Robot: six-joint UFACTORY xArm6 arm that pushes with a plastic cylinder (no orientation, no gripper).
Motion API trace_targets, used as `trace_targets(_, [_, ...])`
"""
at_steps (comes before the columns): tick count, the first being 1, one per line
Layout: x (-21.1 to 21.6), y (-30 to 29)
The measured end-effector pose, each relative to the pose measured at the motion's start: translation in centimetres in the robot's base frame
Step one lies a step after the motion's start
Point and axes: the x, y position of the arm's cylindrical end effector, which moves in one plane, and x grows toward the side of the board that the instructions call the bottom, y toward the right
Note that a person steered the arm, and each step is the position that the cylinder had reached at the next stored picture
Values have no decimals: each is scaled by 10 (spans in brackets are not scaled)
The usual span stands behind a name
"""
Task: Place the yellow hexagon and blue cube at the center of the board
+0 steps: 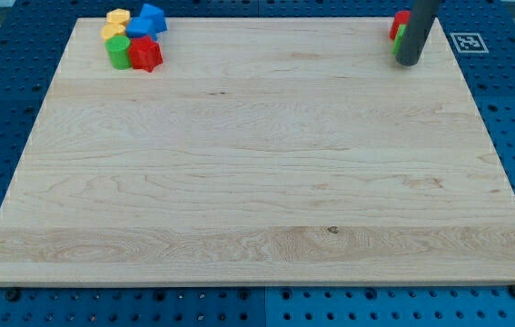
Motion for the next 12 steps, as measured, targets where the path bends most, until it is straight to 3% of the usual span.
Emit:
trace_targets(2, [52, 0])
trace_targets(3, [112, -10])
trace_targets(5, [133, -140])
trace_targets(7, [141, -323])
trace_targets(8, [128, -417])
trace_targets(9, [85, -490])
trace_targets(10, [42, -524])
trace_targets(11, [27, -524])
trace_targets(12, [-40, -524])
